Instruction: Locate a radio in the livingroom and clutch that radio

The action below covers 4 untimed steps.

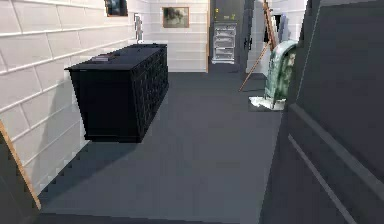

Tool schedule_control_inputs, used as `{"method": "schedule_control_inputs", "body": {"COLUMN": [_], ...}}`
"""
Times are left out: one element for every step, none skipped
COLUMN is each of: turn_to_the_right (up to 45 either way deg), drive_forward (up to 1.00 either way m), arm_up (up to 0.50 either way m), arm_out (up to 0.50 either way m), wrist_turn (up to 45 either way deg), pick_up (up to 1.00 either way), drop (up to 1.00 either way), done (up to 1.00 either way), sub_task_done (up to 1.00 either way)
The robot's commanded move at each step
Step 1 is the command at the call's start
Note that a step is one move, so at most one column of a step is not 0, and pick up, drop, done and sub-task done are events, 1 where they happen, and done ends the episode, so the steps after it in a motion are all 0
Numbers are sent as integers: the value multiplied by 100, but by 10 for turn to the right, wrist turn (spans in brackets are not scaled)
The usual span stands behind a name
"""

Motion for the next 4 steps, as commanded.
{"method": "schedule_control_inputs", "body": {"turn_to_the_right": [0,90,0,330], "drive_forward": [100,0,30,0], "arm_up": [0,0,0,0], "arm_out": [0,0,0,0], "wrist_turn": [0,0,0,0], "pick_up": [0,0,0,0], "drop": [0,0,0,0], "done": [0,0,0,0], "sub_task_done": [0,0,0,0]}}
